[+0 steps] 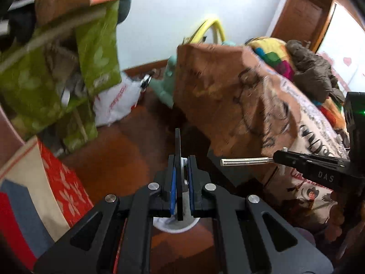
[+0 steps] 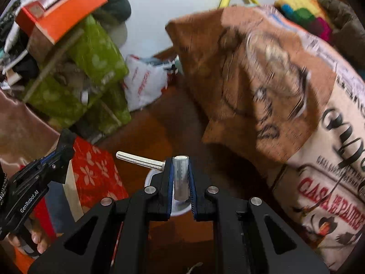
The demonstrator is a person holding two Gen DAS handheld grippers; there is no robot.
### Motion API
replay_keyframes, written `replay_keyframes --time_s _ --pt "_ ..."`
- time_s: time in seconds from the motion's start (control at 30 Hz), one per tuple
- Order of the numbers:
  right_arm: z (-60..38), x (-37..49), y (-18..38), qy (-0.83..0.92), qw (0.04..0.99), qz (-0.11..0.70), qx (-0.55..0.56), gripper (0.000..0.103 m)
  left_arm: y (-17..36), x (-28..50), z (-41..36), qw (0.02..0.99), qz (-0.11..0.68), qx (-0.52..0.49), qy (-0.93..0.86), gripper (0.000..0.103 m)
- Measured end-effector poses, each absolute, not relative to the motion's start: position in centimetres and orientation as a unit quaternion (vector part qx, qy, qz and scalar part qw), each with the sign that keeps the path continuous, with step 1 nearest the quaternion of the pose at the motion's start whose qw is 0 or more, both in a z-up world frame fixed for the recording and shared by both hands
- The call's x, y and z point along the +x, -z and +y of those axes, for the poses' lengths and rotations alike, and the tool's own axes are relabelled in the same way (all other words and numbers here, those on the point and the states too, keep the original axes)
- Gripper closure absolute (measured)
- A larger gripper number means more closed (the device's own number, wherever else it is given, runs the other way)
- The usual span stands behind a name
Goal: Collect trash
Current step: 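Open the right tool to drop the cylinder while the left tool drops its item into the bin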
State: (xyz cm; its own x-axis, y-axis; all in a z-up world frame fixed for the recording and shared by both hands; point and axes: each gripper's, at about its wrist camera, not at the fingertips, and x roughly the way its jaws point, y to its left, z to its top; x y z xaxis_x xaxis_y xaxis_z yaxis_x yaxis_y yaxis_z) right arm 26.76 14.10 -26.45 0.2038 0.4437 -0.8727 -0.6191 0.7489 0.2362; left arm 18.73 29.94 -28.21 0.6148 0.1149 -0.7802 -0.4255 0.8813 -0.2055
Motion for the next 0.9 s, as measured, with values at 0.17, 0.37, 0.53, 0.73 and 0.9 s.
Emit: replay_keyframes --time_s 0.17,0.37,0.53,0.73,0.9 --pt "15.5 26.3 29.6 -0.338 0.753 0.555 -0.102 0.092 31.8 18.2 30.5 0.857 0.438 -0.219 -0.161 0.095" --pt "17.8 26.2 33.4 -0.324 0.736 0.582 -0.123 0.092 35.9 18.5 30.2 0.835 0.475 -0.215 -0.175 0.095" --pt "19.7 26.3 36.4 -0.32 0.717 0.604 -0.133 0.091 39.1 18.7 30.7 0.813 0.499 -0.243 -0.177 0.095" --pt "21.3 26.2 37.6 -0.347 0.683 0.626 -0.143 0.091 41.5 19.5 31.3 0.797 0.514 -0.263 -0.179 0.095" --pt "21.5 26.1 38.2 -0.36 0.662 0.637 -0.16 0.089 42.2 20.3 31.7 0.792 0.518 -0.273 -0.173 0.095"
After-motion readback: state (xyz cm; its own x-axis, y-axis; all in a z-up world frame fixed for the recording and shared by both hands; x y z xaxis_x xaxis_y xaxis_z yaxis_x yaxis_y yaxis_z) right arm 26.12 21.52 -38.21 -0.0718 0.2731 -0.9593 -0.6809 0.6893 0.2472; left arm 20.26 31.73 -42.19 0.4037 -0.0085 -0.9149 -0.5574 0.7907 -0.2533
